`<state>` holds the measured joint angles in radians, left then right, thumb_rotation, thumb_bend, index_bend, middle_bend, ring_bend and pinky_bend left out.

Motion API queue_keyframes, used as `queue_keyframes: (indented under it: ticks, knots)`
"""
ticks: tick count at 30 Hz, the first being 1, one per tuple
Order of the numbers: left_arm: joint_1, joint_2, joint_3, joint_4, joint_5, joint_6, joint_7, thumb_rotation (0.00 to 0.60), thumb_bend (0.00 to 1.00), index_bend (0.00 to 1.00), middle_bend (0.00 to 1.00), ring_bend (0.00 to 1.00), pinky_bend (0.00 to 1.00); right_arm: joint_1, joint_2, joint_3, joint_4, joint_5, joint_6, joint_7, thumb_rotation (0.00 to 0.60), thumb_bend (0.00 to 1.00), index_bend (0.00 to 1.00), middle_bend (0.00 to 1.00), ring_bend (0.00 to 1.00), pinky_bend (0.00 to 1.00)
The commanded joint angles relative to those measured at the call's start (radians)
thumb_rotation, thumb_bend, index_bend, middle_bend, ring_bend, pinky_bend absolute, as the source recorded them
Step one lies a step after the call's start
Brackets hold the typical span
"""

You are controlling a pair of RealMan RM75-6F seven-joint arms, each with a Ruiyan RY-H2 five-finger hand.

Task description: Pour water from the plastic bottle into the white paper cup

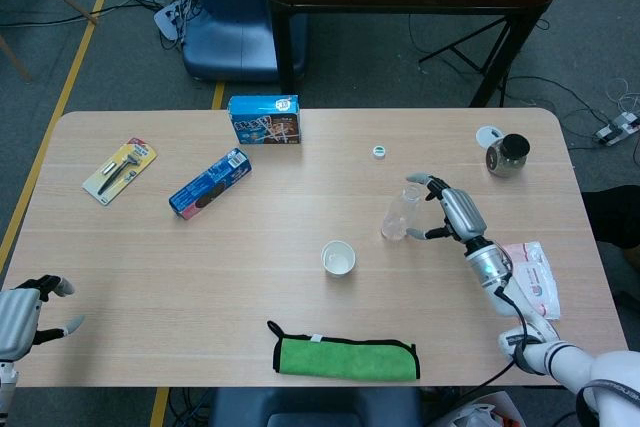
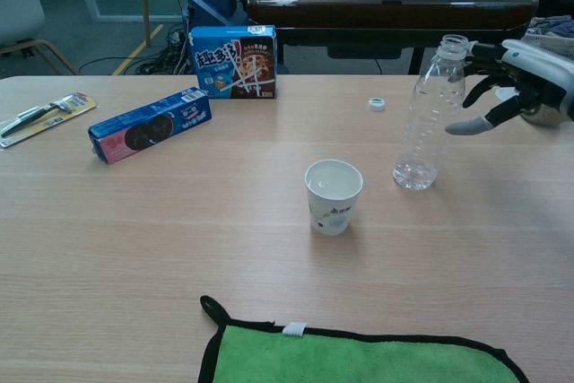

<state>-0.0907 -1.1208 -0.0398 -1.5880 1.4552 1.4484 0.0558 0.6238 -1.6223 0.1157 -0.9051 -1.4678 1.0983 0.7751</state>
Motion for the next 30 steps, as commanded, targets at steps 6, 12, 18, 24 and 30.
queue_keyframes:
  ticks: [6, 12, 18, 24, 30]
  knots:
    - [-0.003, -0.002, -0.002, -0.002, 0.002, 0.001, 0.007, 0.6, 0.1, 0.5, 0.5, 0.51, 0.75, -0.081, 0.196, -0.024, -0.238, 0.015, 0.029, -0.125, 0.6, 0.0, 0.21, 0.19, 0.17, 0.36]
    - [-0.002, -0.011, -0.006, 0.005, 0.029, 0.031, -0.001, 0.6, 0.1, 0.48, 0.5, 0.51, 0.75, -0.148, 0.287, -0.038, -0.335, 0.021, 0.098, -0.274, 0.6, 0.0, 0.21, 0.19, 0.17, 0.35]
    - [0.0, -0.019, -0.011, 0.009, 0.053, 0.06, -0.006, 0.6, 0.1, 0.47, 0.51, 0.5, 0.75, -0.212, 0.364, -0.059, -0.427, 0.016, 0.163, -0.403, 0.6, 0.0, 0.21, 0.21, 0.17, 0.35]
    - [0.003, -0.015, -0.018, -0.002, 0.065, 0.086, -0.014, 0.6, 0.1, 0.46, 0.5, 0.5, 0.75, -0.288, 0.417, -0.085, -0.488, 0.006, 0.24, -0.496, 0.6, 0.0, 0.25, 0.24, 0.17, 0.35]
    - [0.006, -0.01, -0.014, -0.013, 0.082, 0.099, -0.004, 0.6, 0.1, 0.46, 0.5, 0.5, 0.75, -0.356, 0.455, -0.11, -0.529, 0.011, 0.283, -0.548, 0.6, 0.0, 0.28, 0.24, 0.17, 0.35]
